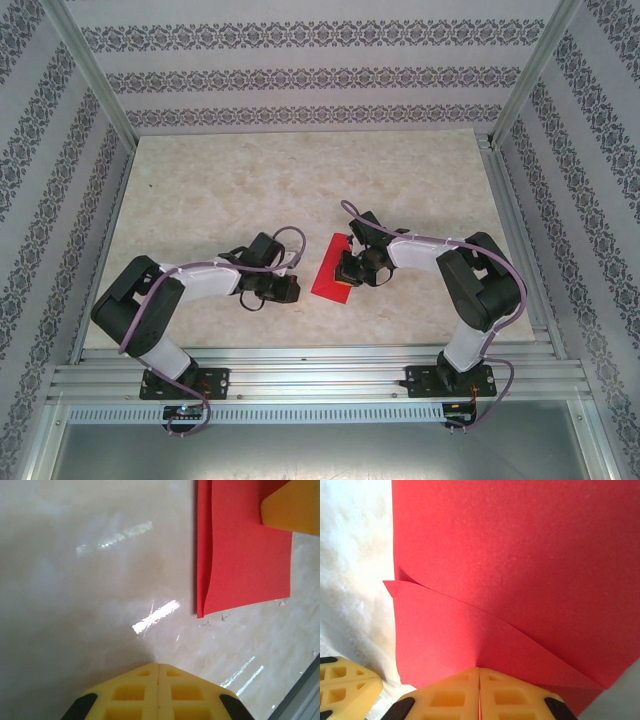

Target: Fold a paper plane with a square sheet of paper (fold left side to right side)

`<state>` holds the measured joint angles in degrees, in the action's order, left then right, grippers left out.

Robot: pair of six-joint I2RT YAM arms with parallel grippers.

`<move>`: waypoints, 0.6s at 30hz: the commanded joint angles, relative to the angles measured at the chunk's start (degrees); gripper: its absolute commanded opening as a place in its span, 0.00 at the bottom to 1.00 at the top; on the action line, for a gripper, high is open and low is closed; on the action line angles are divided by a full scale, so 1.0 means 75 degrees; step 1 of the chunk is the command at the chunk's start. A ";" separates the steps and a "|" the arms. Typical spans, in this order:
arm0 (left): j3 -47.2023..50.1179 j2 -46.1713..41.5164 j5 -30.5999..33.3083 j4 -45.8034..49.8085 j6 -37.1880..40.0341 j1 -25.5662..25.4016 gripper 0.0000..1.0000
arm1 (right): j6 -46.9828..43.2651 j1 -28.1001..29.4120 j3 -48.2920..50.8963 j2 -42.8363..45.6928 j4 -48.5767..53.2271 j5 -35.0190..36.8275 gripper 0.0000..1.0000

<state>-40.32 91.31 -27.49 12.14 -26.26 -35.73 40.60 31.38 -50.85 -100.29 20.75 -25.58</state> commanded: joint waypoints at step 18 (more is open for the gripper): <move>-0.1374 0.1674 -0.0672 -0.0644 -0.0296 -0.0399 0.07 | -0.0069 0.0000 -0.0051 -0.0044 0.0418 0.0735 0.08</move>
<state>-49.82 103.28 -32.73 7.25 -29.02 -37.54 40.60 31.40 -51.07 -100.27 21.02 -25.50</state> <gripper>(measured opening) 0.077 0.084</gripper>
